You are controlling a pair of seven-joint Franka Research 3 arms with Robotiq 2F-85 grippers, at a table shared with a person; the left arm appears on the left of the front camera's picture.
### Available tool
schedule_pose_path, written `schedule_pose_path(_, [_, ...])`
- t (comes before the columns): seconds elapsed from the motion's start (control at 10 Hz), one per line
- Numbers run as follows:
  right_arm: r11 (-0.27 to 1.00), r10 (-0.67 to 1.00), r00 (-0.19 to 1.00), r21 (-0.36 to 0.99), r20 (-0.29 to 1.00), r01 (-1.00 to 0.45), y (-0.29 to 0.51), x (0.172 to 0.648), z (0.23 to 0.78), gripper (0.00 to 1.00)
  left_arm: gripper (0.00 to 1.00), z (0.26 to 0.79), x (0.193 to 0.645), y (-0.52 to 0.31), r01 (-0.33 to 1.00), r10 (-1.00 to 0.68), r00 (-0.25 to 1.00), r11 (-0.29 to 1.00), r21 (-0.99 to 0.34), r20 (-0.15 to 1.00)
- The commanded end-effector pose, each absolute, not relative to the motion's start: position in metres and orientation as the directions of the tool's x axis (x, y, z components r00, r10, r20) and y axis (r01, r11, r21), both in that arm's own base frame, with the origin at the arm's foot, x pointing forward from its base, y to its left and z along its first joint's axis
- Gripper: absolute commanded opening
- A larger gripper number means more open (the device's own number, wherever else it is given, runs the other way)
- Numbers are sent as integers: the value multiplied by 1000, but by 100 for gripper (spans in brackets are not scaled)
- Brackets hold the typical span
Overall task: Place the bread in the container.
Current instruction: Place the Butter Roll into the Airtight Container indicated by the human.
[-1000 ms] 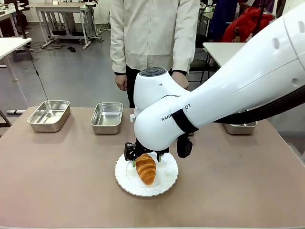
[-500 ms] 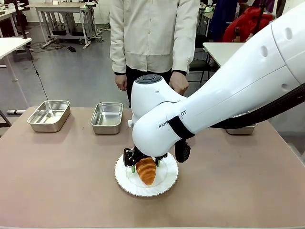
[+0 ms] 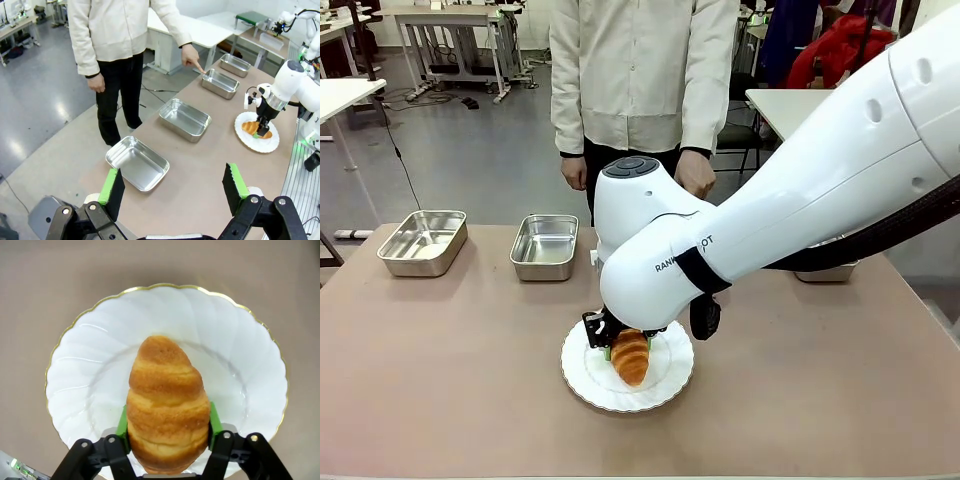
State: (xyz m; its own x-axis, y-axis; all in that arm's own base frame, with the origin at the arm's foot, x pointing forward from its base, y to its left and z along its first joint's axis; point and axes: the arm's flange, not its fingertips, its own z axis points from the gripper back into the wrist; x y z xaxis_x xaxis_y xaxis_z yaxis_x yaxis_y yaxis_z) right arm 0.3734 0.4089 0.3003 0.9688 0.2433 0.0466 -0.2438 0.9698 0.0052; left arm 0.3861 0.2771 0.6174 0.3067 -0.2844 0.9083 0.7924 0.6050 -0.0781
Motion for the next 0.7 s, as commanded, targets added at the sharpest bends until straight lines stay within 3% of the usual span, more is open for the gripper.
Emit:
schedule_pose_path(0.0, [968, 251, 967, 3, 37, -252, 409, 372, 300, 55, 100, 619, 384, 277, 801, -284, 285, 595, -65, 916])
schedule_pose_path(0.6, [968, 251, 967, 3, 37, -252, 409, 372, 300, 55, 100, 619, 384, 277, 801, -284, 285, 595, -65, 916])
